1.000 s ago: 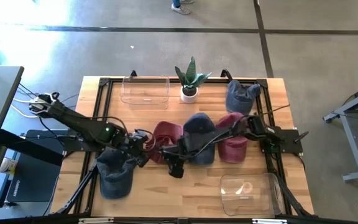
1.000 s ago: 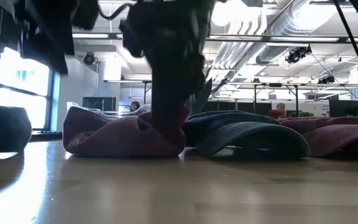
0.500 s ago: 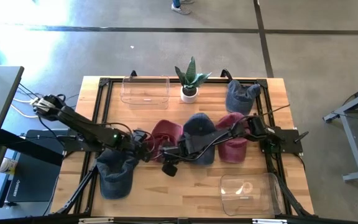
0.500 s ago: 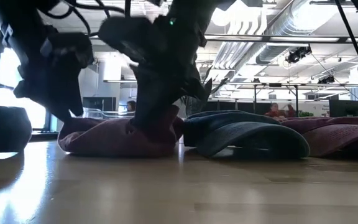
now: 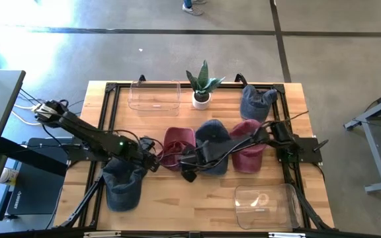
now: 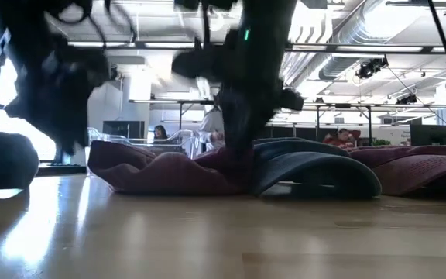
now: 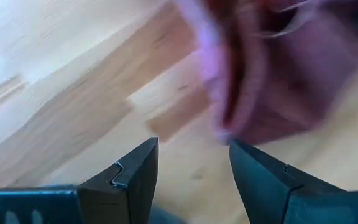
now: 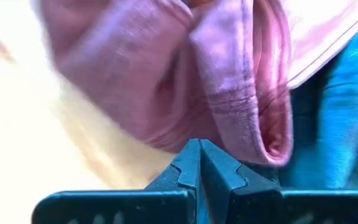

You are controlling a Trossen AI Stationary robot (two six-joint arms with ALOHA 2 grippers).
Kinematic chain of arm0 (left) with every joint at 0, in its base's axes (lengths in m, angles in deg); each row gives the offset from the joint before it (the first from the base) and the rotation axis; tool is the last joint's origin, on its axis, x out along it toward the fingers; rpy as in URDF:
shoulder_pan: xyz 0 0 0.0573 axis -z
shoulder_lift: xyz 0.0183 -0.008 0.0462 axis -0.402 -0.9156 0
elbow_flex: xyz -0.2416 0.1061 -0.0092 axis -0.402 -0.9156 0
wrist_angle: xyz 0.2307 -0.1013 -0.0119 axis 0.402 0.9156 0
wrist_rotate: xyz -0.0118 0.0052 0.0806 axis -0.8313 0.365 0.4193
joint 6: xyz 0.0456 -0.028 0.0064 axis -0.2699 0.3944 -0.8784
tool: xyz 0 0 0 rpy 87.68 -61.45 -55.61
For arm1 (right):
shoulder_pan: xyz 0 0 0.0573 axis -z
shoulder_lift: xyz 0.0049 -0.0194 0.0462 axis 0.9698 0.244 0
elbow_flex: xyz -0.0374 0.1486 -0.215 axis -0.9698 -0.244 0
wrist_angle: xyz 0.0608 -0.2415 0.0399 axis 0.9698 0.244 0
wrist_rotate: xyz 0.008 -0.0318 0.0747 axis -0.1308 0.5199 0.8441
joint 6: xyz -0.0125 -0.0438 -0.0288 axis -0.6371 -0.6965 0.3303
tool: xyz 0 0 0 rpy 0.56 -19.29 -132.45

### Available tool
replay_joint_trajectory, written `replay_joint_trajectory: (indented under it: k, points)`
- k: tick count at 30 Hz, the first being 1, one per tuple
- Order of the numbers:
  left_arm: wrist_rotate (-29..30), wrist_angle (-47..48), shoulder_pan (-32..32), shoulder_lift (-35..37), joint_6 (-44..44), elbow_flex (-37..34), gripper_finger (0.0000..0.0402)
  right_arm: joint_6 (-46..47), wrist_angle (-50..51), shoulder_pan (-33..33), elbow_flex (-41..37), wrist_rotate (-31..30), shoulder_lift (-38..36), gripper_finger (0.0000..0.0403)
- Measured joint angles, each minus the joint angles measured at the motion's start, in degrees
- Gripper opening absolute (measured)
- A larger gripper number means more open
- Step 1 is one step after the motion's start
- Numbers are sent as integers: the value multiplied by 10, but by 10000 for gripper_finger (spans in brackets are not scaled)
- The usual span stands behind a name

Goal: Pick & Place hat
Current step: Put the left red cap into the top transparent bin

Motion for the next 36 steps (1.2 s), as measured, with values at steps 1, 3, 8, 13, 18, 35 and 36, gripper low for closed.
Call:
replay_joint_trajectory:
  k: [1,3,8,13,18,35,36]
  points:
    - [-1,1,0,10,-15,7,192,-3,-1,0,0,-2,-10,7]
    - [-12,-20,0,31,-57,21,192,-19,-4,0,0,-9,-27,3]
    - [-32,-106,0,38,-146,23,187,-98,-108,10,-24,-17,-36,2]
    - [3,-93,-21,-40,-138,21,155,-77,-261,46,-124,38,-34,1]
    - [12,-94,-64,-113,-96,21,121,3,-295,75,-184,38,-34,1]
    - [-36,2,-79,-46,-100,83,64,7,-158,51,-166,26,-110,7]
    - [-47,2,-79,-39,-110,94,64,-11,-158,51,-166,35,-116,9]
